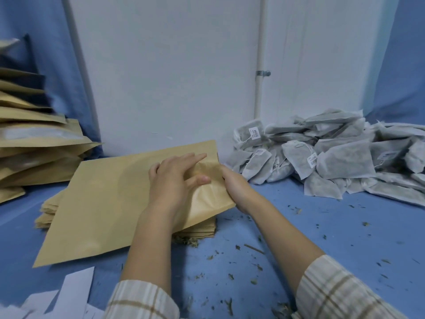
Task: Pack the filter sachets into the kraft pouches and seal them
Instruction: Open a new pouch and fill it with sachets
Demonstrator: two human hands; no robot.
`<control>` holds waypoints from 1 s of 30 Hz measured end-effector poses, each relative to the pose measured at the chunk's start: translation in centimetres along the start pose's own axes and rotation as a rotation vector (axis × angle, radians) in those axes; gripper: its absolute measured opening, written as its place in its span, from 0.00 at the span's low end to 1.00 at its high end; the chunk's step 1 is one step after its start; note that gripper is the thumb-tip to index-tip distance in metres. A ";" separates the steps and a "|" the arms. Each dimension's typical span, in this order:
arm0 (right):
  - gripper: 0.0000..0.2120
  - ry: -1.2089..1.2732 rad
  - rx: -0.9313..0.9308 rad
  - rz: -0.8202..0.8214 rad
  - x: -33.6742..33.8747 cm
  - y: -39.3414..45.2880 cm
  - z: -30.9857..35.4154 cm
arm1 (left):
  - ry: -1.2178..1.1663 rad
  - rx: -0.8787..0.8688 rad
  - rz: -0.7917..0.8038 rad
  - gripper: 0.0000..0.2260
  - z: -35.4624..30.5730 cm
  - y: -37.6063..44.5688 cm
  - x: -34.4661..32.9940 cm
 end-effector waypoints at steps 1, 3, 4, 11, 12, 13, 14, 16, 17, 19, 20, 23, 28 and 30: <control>0.22 -0.028 -0.006 -0.061 -0.4 0.5 -0.1 | 0.055 0.021 -0.020 0.19 0.4 0.0 0.3; 0.22 -0.001 0.062 -0.219 -0.7 1.4 -0.6 | 0.211 0.050 -0.031 0.20 1.4 -0.1 0.6; 0.21 -0.002 0.124 -0.351 -0.2 1.5 -1.1 | 0.262 0.061 -0.043 0.21 1.8 -0.1 0.8; 0.19 -0.939 0.087 -0.518 3.3 3.9 -5.6 | 0.307 0.115 -0.023 0.23 3.4 -0.6 0.8; 0.20 -1.045 0.098 -0.393 3.0 4.6 -5.8 | 0.309 0.114 -0.026 0.23 3.4 -0.6 0.8; 0.21 -1.132 0.105 -0.292 2.6 5.1 -6.1 | 0.304 0.116 -0.031 0.23 3.5 -0.5 0.9; 0.22 -1.194 0.105 -0.224 2.4 5.5 -6.4 | 0.299 0.117 -0.033 0.23 3.5 -0.5 0.9; 0.23 -1.266 0.105 -0.181 2.3 5.8 -6.8 | 0.302 0.124 -0.024 0.23 3.5 -0.6 0.7; 0.23 -1.272 0.144 -0.221 2.3 5.6 -6.6 | 0.303 0.130 -0.019 0.23 3.6 -0.6 0.7; 0.20 -1.137 0.293 -0.429 3.0 4.8 -5.3 | 0.299 0.140 -0.008 0.24 3.5 -0.7 0.6; 0.17 -0.969 0.352 -0.577 3.6 4.1 -4.5 | 0.298 0.143 -0.004 0.24 3.5 -0.7 0.5; 0.09 -0.268 0.312 -0.911 6.1 1.7 -3.1 | 0.292 0.148 -0.003 0.24 3.4 -0.5 0.5; 0.15 0.596 0.216 -0.652 7.3 1.2 -2.5 | 0.217 0.133 -0.010 0.23 3.0 -0.5 0.4; 0.14 0.578 0.195 -0.539 7.1 1.1 -2.1 | 0.172 0.108 -0.026 0.23 2.6 -0.6 0.5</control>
Point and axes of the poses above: each hand's wrist, its own y-axis towards the middle knuckle, its own x-axis out of the back of the hand, z = x × y, the point moved 4 cm from there along y, towards the middle knuckle, and after that the axes turned 7 degrees about -y, right-handed, at the moved point
